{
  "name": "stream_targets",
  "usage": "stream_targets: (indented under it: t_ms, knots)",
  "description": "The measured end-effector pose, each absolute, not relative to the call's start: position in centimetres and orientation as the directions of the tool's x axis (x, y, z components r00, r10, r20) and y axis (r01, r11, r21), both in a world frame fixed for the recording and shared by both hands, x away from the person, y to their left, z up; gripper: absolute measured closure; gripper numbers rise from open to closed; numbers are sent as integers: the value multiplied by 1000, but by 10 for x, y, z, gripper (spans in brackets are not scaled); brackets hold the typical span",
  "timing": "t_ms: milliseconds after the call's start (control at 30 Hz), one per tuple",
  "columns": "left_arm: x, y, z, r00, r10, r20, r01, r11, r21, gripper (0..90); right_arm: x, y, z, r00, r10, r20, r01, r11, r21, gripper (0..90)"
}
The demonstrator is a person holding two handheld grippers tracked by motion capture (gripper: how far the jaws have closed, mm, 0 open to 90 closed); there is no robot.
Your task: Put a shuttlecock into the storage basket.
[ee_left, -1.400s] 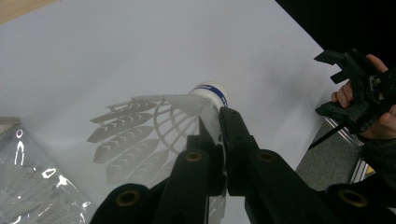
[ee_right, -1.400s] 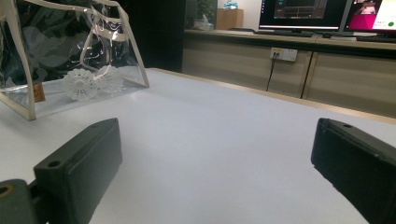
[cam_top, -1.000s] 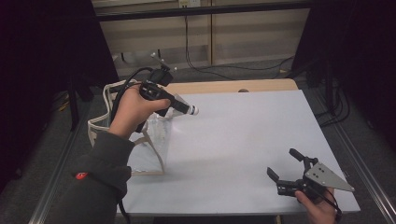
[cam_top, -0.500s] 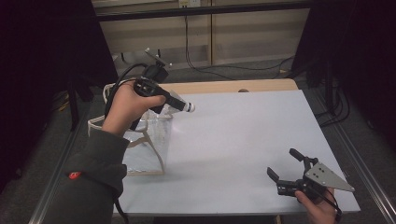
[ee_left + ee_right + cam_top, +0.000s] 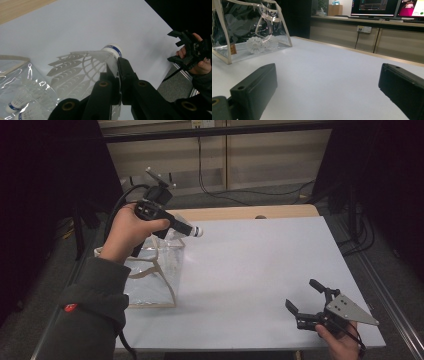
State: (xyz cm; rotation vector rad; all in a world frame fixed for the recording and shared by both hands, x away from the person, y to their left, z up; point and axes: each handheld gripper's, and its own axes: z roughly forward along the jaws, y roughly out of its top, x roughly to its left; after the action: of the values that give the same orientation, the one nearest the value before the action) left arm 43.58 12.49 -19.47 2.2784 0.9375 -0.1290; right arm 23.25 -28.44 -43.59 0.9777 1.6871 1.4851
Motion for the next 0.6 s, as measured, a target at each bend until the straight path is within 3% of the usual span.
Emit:
stream_targets:
  t_ms: [600]
  knots:
    - [439, 145, -192, 714, 629, -307, 676, -509, 532, 888, 233, -284, -436, -490, 872, -11, 100, 69, 993, 19]
